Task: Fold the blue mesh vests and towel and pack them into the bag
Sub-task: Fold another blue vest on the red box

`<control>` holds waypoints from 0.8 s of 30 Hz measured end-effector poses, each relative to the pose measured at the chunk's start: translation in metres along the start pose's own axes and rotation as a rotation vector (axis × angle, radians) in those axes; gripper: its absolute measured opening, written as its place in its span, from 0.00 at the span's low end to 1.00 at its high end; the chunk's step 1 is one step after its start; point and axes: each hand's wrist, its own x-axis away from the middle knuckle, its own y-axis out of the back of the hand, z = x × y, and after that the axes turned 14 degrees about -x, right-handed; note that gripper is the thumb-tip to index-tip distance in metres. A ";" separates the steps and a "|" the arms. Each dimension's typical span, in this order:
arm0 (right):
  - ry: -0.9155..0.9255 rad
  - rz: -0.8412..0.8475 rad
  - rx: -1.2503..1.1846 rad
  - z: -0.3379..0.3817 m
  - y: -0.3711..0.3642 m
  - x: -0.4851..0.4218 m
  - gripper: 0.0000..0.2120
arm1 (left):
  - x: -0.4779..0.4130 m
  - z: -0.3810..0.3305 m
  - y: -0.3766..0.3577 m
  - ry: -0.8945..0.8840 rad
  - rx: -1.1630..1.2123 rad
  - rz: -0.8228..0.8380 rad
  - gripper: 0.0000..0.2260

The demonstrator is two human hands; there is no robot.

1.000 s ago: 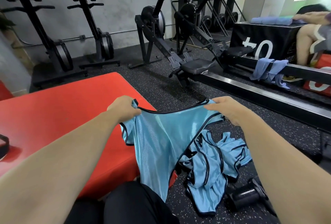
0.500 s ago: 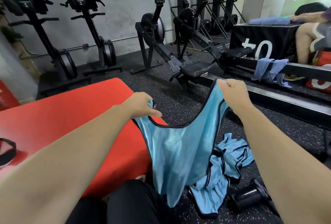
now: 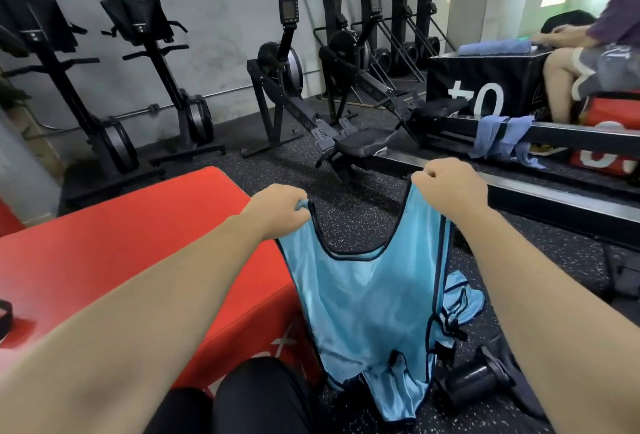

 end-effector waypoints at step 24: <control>0.183 -0.348 0.165 0.034 -0.030 -0.139 0.09 | -0.229 0.142 0.023 -0.013 0.358 -0.238 0.12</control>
